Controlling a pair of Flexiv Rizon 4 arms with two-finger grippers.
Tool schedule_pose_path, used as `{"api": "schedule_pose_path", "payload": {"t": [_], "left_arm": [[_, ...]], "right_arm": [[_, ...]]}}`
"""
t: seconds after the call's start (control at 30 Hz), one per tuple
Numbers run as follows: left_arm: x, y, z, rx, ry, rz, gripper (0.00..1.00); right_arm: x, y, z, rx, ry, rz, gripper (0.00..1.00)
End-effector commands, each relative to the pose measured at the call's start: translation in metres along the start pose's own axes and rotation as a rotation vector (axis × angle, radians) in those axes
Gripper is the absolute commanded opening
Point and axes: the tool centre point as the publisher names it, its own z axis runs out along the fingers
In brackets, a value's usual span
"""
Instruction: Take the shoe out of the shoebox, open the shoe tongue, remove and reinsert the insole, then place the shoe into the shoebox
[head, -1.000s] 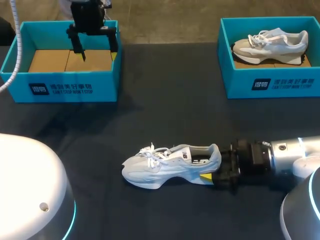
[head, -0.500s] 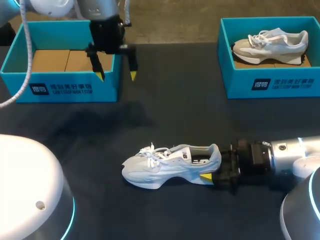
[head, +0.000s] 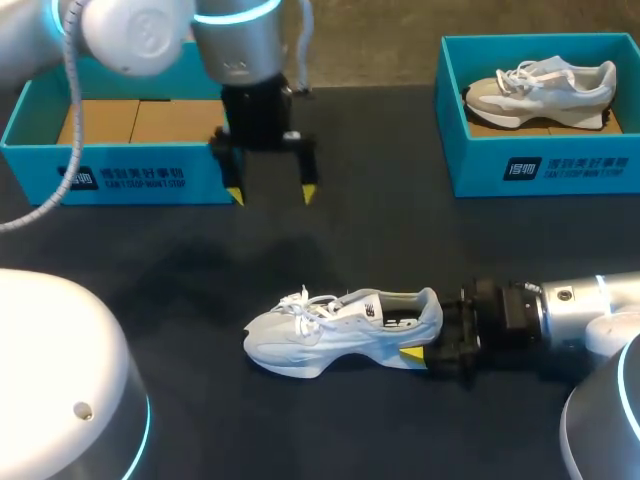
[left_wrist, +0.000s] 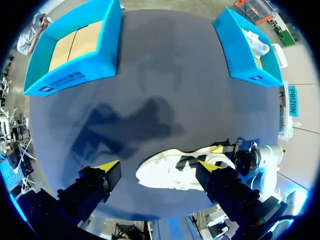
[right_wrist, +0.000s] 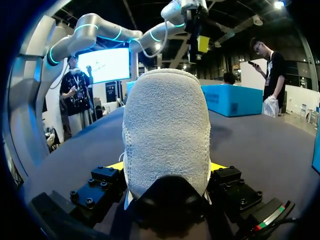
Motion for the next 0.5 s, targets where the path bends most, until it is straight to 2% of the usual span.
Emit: {"api": "schedule_pose_path", "payload": {"t": [0.03, 0.13, 0.33, 0.5], "left_arm": [[0.030, 0.007, 0.015, -0.008, -0.040, 0.005, 1.00], [0.042, 0.014, 0.022, -0.041, -0.036, 0.025, 1.00], [0.067, 0.032, 0.034, -0.048, -0.058, 0.033, 1.00], [0.075, 0.038, 0.037, -0.061, -0.070, 0.023, 1.00]], "right_arm": [[0.000, 0.000, 0.001, 0.002, -0.002, 0.000, 0.00], [0.000, 0.000, 0.001, 0.002, -0.002, 0.000, 0.00], [0.000, 0.000, 0.001, 0.002, -0.002, 0.000, 0.00], [0.000, 0.000, 0.001, 0.002, -0.002, 0.000, 0.00]]}}
